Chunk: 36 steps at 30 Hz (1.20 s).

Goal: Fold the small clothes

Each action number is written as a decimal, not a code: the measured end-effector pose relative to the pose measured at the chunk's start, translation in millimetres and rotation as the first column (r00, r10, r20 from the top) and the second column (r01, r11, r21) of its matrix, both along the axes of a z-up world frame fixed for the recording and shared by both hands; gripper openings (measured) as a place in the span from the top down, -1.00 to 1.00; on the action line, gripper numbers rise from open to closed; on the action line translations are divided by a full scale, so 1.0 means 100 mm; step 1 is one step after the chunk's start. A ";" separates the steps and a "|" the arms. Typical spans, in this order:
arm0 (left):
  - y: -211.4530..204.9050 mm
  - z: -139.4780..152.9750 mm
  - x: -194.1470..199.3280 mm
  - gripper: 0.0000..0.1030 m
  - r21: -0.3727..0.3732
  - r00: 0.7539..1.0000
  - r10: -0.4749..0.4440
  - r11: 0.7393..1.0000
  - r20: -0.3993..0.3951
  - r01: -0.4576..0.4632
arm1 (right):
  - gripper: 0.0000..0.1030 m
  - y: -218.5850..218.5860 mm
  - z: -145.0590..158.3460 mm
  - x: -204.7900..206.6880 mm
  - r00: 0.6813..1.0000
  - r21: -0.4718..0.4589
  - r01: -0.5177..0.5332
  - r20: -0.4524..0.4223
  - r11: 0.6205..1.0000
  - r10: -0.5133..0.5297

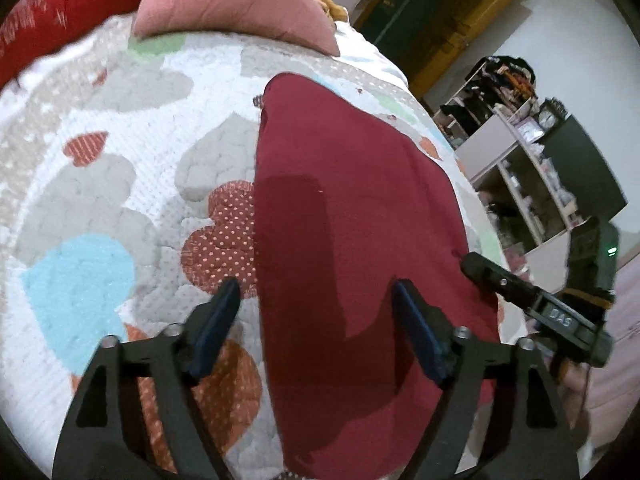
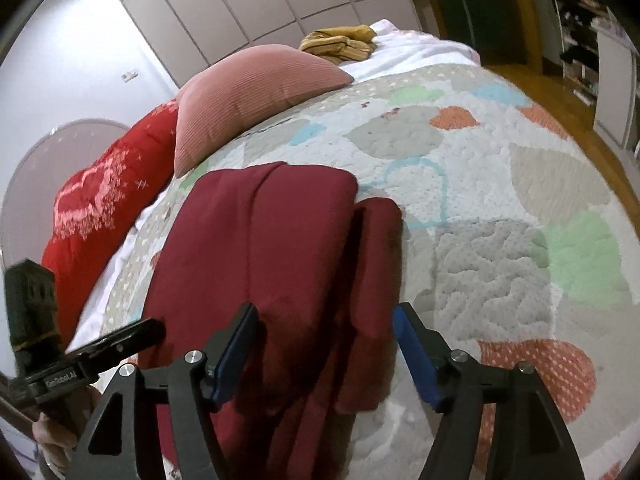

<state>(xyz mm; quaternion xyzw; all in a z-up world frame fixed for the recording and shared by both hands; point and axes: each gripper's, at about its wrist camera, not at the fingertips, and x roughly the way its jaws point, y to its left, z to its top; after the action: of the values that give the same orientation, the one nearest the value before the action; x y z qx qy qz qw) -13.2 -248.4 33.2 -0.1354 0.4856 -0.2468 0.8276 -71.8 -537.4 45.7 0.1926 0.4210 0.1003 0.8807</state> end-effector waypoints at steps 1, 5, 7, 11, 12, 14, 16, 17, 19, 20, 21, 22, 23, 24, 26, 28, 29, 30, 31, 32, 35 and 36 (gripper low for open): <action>0.01 -0.02 0.03 -0.59 -0.019 1.000 -0.005 1.000 -0.013 0.005 | -0.38 -0.03 -0.05 0.05 1.000 0.018 -0.002 -0.004 1.000 0.002; -0.01 -0.15 0.15 -0.73 -0.089 0.998 -0.024 0.996 -0.066 0.018 | -0.43 -0.07 -0.21 0.21 1.000 0.056 -0.020 -0.016 0.998 0.021; -0.07 -0.14 0.15 -0.77 -0.082 0.998 -0.034 0.996 -0.047 0.030 | -0.47 -0.07 -0.28 0.27 1.000 0.105 -0.025 -0.008 0.994 0.026; -0.22 -0.14 0.15 -0.79 -0.040 0.998 -0.066 0.997 -0.009 0.066 | -0.59 -0.07 -0.36 0.34 1.000 0.193 -0.030 0.015 0.981 0.028; -0.24 -0.14 0.15 -0.79 -0.031 0.997 -0.074 0.997 -0.004 0.074 | -0.62 -0.07 -0.37 0.34 0.999 0.206 -0.032 0.021 0.978 0.029; -0.28 -0.15 0.16 -0.79 -0.017 0.996 -0.085 0.996 -0.004 0.085 | -0.62 -0.03 -0.38 0.36 0.999 0.204 -0.045 0.034 0.978 0.038; -0.30 -0.15 0.16 -0.77 -0.005 0.996 -0.092 0.996 -0.003 0.092 | -0.60 0.02 -0.37 0.39 0.998 0.186 -0.055 0.036 0.981 0.049; -0.30 -0.14 0.16 -0.67 -0.004 0.996 -0.093 0.996 -0.002 0.093 | -0.42 0.03 -0.36 0.39 0.998 0.187 -0.053 0.032 0.981 0.048; -0.28 -0.10 0.13 -0.48 0.001 0.996 -0.087 0.996 0.005 0.087 | -0.09 0.03 -0.31 0.38 0.999 0.190 -0.047 0.035 0.981 0.042; -0.27 -0.07 0.10 -0.35 0.001 0.996 -0.088 0.996 0.011 0.088 | 0.13 0.06 -0.23 0.33 0.998 0.161 -0.042 0.047 0.986 0.035; -0.24 -0.02 0.06 -0.27 0.001 0.996 -0.090 0.996 0.015 0.090 | 0.25 0.08 -0.17 0.30 0.997 0.140 -0.046 0.060 0.989 0.038; -0.21 0.03 0.01 -0.24 -0.004 0.996 -0.093 0.996 0.015 0.093 | 0.27 0.10 -0.11 0.26 0.997 0.136 -0.051 0.072 0.989 0.041; -0.17 0.09 -0.04 -0.22 -0.014 0.995 -0.098 0.995 0.010 0.098 | 0.29 0.12 -0.03 0.21 0.996 0.139 -0.057 0.080 0.989 0.046; -0.11 0.16 -0.12 -0.22 -0.021 0.995 -0.101 0.995 0.008 0.101 | 0.30 0.16 0.07 0.14 0.995 0.149 -0.068 0.086 0.986 0.055; -0.04 0.29 -0.28 -0.22 -0.010 0.994 -0.106 0.994 0.013 0.107 | 0.30 0.23 0.21 0.02 0.993 0.147 -0.093 0.092 0.985 0.080; 0.10 0.40 -0.48 -0.22 0.010 0.994 -0.105 0.994 0.005 0.105 | 0.30 0.35 0.34 -0.13 0.991 0.131 -0.121 0.075 0.984 0.112; 0.18 0.43 -0.56 -0.22 0.017 0.995 -0.095 0.995 -0.005 0.095 | 0.30 0.39 0.37 -0.19 0.990 0.142 -0.131 0.069 0.981 0.123; 0.23 0.44 -0.62 -0.22 0.023 0.996 -0.088 0.996 -0.010 0.089 | 0.30 0.47 0.38 -0.27 0.989 0.160 -0.143 0.063 0.977 0.135; 0.30 0.43 -0.69 -0.22 0.035 0.997 -0.078 0.996 -0.011 0.078 | 0.30 0.51 0.37 -0.32 0.988 0.166 -0.150 0.055 0.975 0.142; 0.34 0.40 -0.74 -0.22 0.049 0.998 -0.067 0.997 -0.011 0.067 | 0.30 0.59 0.33 -0.36 0.987 0.164 -0.159 0.048 0.973 0.154; 0.44 0.16 -0.80 -0.24 0.116 0.999 -0.016 0.993 -0.052 0.022 | 0.21 0.80 0.11 -0.37 0.984 0.090 -0.173 -0.018 0.981 0.176; 0.48 0.08 -0.82 -0.32 0.117 0.998 -0.004 0.993 -0.061 0.011 | 0.18 0.84 0.05 -0.35 0.986 0.041 -0.159 -0.051 0.986 0.161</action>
<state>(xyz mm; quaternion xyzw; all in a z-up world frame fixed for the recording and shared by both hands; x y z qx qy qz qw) -94.8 -200.3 40.9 -0.0920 0.5247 -0.2167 0.8181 -107.2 -453.7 51.0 0.1768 0.4569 0.1731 0.8544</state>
